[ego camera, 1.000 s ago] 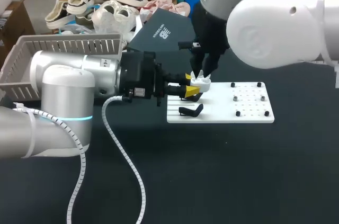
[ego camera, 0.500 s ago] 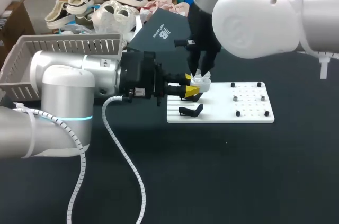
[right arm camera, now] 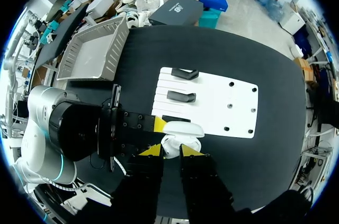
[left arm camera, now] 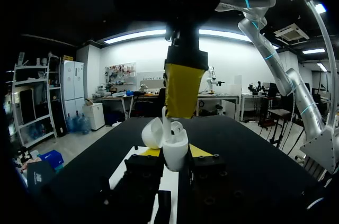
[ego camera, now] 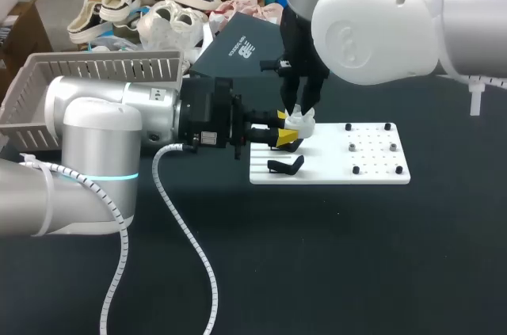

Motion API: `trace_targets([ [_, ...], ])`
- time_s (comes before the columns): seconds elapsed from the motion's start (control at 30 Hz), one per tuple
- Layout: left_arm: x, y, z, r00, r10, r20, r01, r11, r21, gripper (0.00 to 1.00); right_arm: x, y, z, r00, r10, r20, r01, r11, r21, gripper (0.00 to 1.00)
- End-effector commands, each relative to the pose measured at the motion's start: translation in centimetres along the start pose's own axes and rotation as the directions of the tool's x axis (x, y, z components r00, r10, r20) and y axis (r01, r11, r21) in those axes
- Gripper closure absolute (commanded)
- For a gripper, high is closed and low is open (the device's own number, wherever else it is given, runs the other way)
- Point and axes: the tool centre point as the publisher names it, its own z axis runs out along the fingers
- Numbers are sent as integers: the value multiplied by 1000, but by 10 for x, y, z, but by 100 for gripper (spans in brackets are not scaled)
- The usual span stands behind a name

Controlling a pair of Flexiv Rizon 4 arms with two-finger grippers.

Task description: Pick up each earbud case from the left stands, insert the matching earbuds, close the lid, and place the case in the box.

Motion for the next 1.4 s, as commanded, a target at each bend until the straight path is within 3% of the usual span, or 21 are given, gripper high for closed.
trace_targets([
  [0.03, 0, -1, 0, 1000, 1, 2, -1, 1000, -3, 100, 0, 0, 1, 1000, 3, -2, -3, 1000, 1, 100],
  [1.4, 0, -1, 0, 1000, 1, 2, -1, 1000, -3, 100, 1, 2, 9, 1000, 9, -17, -9, 1000, -11, 100],
])
